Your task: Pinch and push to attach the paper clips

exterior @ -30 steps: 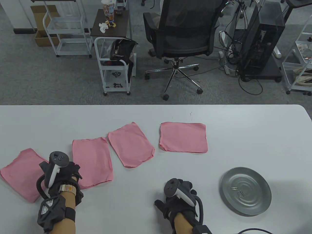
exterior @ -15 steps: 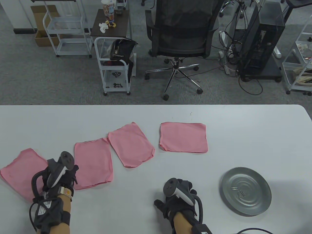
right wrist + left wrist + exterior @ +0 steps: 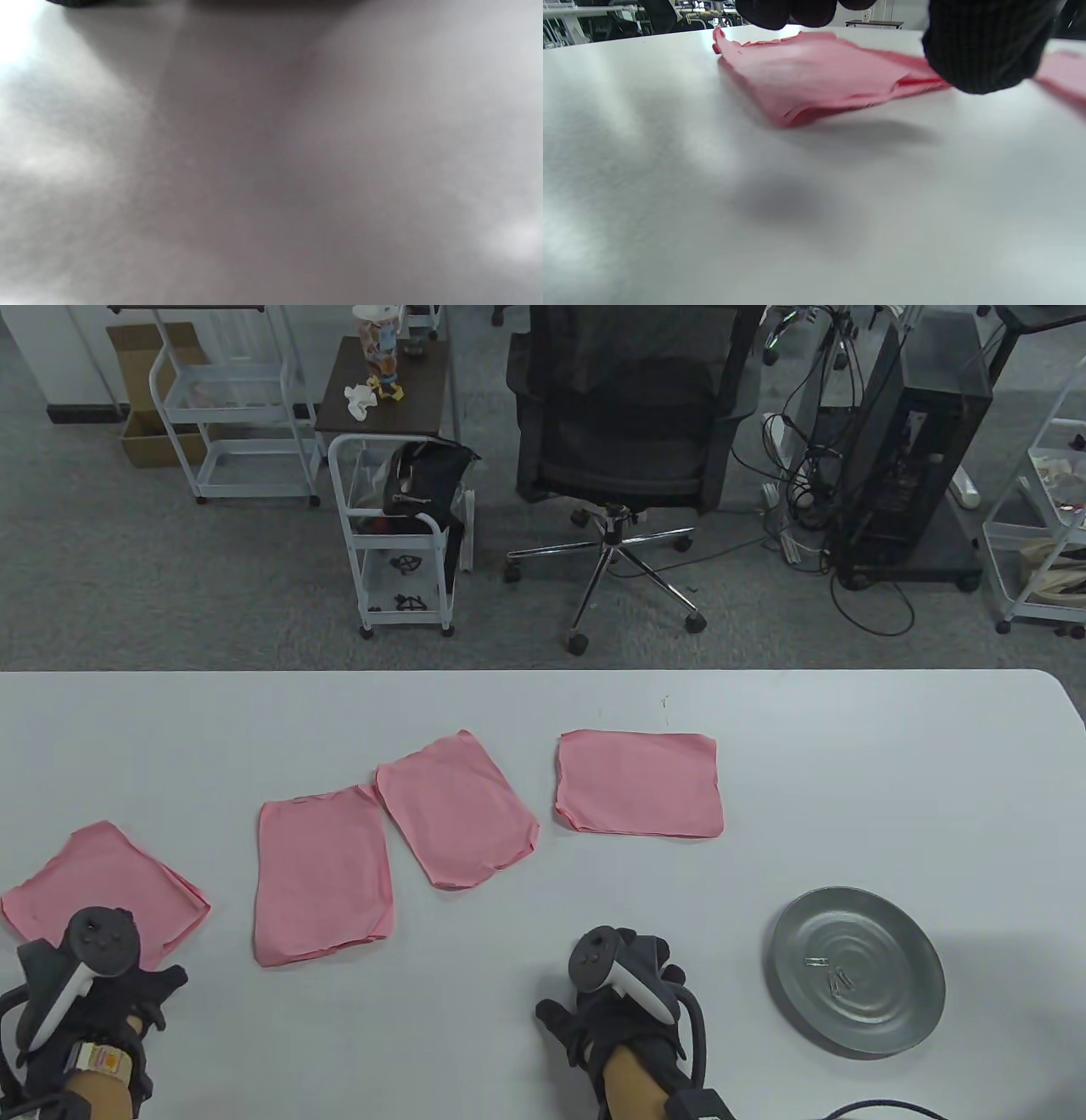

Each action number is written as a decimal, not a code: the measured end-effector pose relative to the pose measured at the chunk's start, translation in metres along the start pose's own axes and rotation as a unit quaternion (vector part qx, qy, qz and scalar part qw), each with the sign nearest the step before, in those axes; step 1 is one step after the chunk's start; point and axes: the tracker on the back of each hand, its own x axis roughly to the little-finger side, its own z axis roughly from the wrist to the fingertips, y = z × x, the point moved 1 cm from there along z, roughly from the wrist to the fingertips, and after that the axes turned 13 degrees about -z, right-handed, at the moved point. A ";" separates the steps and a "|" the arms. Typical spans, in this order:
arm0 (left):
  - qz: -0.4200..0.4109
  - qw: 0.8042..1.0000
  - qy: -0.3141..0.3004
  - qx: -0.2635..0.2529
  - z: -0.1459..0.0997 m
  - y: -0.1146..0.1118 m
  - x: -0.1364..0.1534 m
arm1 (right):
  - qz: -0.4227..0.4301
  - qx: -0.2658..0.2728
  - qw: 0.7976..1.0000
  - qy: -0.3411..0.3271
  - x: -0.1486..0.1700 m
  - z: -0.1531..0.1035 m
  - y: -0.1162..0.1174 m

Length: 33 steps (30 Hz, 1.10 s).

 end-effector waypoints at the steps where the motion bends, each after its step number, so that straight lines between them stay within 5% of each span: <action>1: -0.001 1.000 -0.001 -0.003 0.003 -0.004 0.002 | 0.001 0.002 1.000 0.000 0.000 0.000 0.000; 5: -0.038 0.999 0.007 0.031 0.014 -0.014 0.013 | 0.003 0.005 1.000 -0.001 0.001 0.000 0.001; 9: -0.033 0.999 0.026 -0.011 0.017 -0.011 0.010 | 0.005 0.001 1.000 -0.003 0.001 0.000 0.002; 14: -0.019 0.998 0.024 0.057 0.031 -0.018 -0.004 | 0.006 0.002 1.000 -0.004 0.001 0.000 0.003; 17: -0.043 0.999 0.020 0.014 0.032 -0.015 -0.006 | 0.007 0.002 1.000 -0.004 0.001 0.000 0.003; 23: 0.086 0.994 -0.050 -0.046 0.021 -0.017 -0.033 | 0.008 0.001 1.000 -0.003 0.001 0.000 0.003; 28: 0.248 0.959 -0.119 -0.075 0.007 -0.030 -0.063 | 0.009 0.006 1.000 -0.002 0.001 0.000 0.003; 33: 0.242 0.961 -0.090 -0.102 0.002 -0.025 -0.065 | 0.009 0.011 1.000 -0.003 0.001 0.000 0.004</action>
